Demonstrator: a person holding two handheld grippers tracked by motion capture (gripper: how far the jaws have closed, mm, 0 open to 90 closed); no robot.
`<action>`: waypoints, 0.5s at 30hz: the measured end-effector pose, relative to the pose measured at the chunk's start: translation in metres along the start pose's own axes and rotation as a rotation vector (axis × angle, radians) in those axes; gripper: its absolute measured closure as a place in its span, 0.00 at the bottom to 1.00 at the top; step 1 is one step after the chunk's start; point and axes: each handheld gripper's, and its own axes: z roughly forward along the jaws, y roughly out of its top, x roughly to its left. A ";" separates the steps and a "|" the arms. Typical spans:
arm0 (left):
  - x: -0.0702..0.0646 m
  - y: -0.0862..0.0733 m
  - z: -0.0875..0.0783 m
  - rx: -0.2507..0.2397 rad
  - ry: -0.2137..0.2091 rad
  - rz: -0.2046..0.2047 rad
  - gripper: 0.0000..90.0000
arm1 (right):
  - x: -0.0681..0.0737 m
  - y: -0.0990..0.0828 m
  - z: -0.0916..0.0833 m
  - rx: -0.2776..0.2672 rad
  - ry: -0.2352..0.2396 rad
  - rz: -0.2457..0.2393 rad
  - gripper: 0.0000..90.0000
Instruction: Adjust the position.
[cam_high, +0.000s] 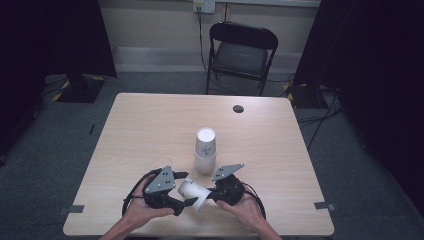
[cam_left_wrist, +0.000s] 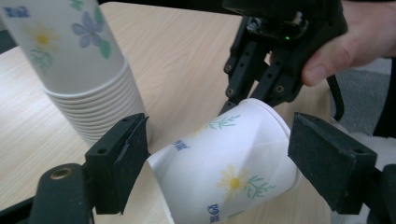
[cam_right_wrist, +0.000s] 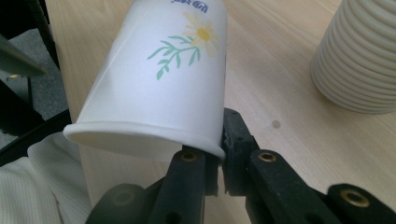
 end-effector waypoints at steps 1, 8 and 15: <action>-0.001 0.000 0.001 0.006 -0.008 0.008 0.22 | 0.000 0.000 0.000 0.002 0.003 0.000 0.97; -0.004 -0.002 0.006 0.046 0.016 0.083 0.25 | 0.000 0.001 -0.004 -0.003 0.009 -0.010 0.97; -0.003 -0.008 0.011 0.074 -0.005 0.107 0.20 | -0.003 0.004 -0.010 -0.014 0.018 -0.012 0.97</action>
